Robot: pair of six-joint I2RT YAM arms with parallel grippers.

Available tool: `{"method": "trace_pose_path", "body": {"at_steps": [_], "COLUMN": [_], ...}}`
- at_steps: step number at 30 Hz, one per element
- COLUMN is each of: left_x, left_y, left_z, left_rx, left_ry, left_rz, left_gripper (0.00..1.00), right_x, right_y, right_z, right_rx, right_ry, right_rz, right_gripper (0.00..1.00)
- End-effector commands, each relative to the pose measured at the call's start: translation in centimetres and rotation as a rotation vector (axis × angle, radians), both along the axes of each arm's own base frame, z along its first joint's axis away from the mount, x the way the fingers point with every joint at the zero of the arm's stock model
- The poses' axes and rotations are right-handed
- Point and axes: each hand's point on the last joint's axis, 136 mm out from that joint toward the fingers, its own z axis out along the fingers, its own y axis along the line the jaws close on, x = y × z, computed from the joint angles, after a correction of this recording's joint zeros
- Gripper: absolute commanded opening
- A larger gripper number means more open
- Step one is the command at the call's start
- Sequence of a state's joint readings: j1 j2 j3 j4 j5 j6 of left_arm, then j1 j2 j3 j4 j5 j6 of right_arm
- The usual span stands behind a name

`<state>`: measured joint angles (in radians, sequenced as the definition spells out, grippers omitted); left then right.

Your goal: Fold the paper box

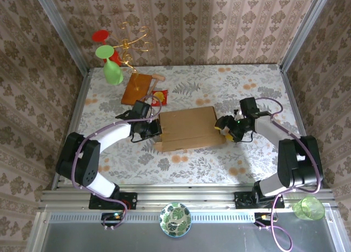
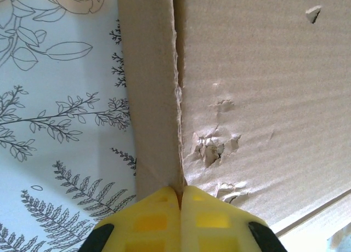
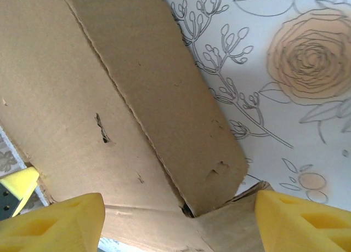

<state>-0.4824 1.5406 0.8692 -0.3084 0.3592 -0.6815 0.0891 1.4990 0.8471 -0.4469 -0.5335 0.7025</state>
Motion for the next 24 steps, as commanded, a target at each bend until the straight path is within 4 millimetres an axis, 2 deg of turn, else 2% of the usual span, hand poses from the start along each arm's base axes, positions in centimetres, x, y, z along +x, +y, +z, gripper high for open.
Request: {"method": "trace_pose_path", "body": {"at_steps": [1, 5, 8, 11, 15, 24], "left_x": [-0.7, -0.8, -0.5, -0.5, -0.6, -1.0], "left_y": [0.4, 0.9, 1.6, 2.1, 2.9, 4.3], "left_z": [-0.6, -1.1, -1.3, -1.7, -2.3, -3.6], "left_rx": [0.007, -0.002, -0.015, -0.029, -0.036, -0.014], "left_ry": [0.069, 0.07, 0.054, 0.049, 0.041, 0.053], "left_rz": [0.002, -0.002, -0.002, -0.012, -0.018, -0.018], "left_gripper": [0.0, 0.0, 0.0, 0.0, 0.0, 0.0], "right_x": [1.8, 2.7, 3.5, 4.3, 4.7, 4.9], "right_y": [-0.3, -1.6, -1.3, -0.3, 0.7, 4.7], "right_z": [1.1, 0.7, 0.6, 0.7, -0.2, 0.7], "right_rx": [0.026, -0.028, -0.028, 0.023, 0.067, 0.25], "right_ry": [-0.053, -0.061, -0.08, -0.106, -0.09, -0.14], "right_rz": [0.032, 0.08, 0.144, 0.192, 0.221, 0.298], "right_gripper": [0.74, 0.76, 0.78, 0.83, 0.84, 0.86]}}
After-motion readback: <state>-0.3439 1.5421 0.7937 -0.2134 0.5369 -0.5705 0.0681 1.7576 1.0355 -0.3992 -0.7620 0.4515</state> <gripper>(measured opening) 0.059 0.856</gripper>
